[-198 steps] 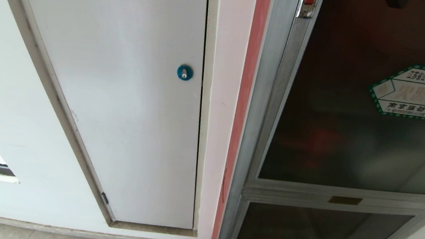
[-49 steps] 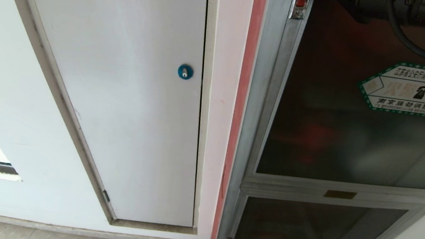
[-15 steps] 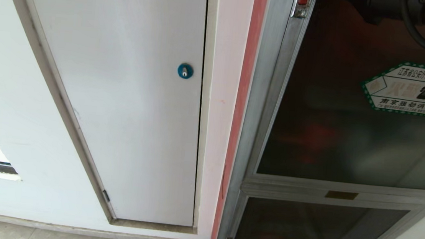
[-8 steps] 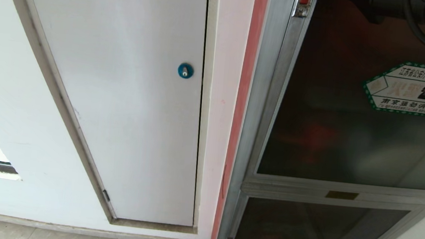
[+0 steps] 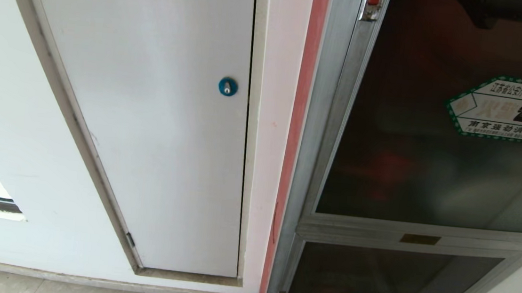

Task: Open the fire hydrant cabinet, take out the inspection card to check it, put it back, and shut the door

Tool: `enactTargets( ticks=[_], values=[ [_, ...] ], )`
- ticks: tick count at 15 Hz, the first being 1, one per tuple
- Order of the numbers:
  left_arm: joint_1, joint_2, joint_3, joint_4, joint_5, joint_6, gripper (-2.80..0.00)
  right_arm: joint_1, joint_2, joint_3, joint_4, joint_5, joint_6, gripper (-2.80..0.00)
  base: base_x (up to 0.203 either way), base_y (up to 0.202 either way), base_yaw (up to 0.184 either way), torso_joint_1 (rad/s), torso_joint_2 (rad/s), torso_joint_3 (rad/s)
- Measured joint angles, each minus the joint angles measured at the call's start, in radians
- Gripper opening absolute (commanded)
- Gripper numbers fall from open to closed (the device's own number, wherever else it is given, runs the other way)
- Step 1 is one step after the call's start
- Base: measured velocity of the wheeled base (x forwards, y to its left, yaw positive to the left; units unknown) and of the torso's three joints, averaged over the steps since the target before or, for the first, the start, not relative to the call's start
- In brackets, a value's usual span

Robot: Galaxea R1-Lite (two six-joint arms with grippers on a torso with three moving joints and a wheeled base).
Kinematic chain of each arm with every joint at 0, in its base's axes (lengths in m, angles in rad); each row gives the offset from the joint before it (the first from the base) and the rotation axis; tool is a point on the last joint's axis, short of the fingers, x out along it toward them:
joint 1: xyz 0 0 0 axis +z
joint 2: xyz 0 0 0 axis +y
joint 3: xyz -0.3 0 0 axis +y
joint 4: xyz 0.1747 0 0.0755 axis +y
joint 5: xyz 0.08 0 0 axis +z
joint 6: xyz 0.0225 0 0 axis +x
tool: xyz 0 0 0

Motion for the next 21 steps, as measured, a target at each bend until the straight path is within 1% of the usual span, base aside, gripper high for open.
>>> enactTargets(
  ticks=[4, 8, 11, 14, 16, 17, 20, 21],
  values=[
    [0.000, 0.000, 0.000, 0.000, 0.001, 0.000, -2.80, 0.004, -0.090, 0.084, -0.001, 0.001, 0.000, -2.80, 0.000, 0.000, 0.000, 0.012, 0.00, 0.001],
    [0.000, 0.000, 0.000, -0.001, 0.000, 0.000, -2.80, 0.005, -0.218, 0.199, 0.000, -0.004, 0.004, -2.80, 0.000, 0.000, 0.000, 0.000, 0.00, 0.000],
    [0.000, 0.000, 0.000, 0.000, 0.000, 0.000, -2.80, 0.004, -0.339, 0.286, 0.004, -0.025, 0.008, -2.80, 0.000, 0.000, 0.000, 0.000, 0.00, 0.000],
    [0.000, 0.000, 0.000, 0.000, 0.001, 0.000, -2.80, -0.004, -0.467, 0.372, 0.007, -0.063, 0.009, -2.80, 0.000, 0.000, 0.000, 0.000, 0.00, 0.000],
    [0.000, 0.000, 0.000, 0.000, 0.000, 0.000, -2.80, -0.042, -0.551, 0.419, 0.009, -0.071, 0.009, -2.80, 0.000, 0.000, 0.000, 0.000, 0.00, 0.000],
    [0.000, 0.000, 0.000, 0.000, 0.001, 0.000, -2.80, -0.073, -0.594, 0.438, 0.010, -0.073, 0.009, -2.80, 0.000, 0.000, 0.000, 0.000, 0.00, 0.000],
    [0.000, 0.000, 0.000, 0.000, 0.001, 0.000, -2.80, -0.196, -0.718, 0.492, 0.009, -0.079, 0.009, -2.80, 0.000, 0.000, 0.000, 0.000, 0.00, 0.000],
    [0.000, 0.000, 0.000, 0.000, 0.000, 0.000, -2.80, -0.240, -0.764, 0.530, 0.010, -0.086, 0.009, -2.80, 0.000, 0.000, 0.000, 0.000, 0.00, 0.000]
  ],
)
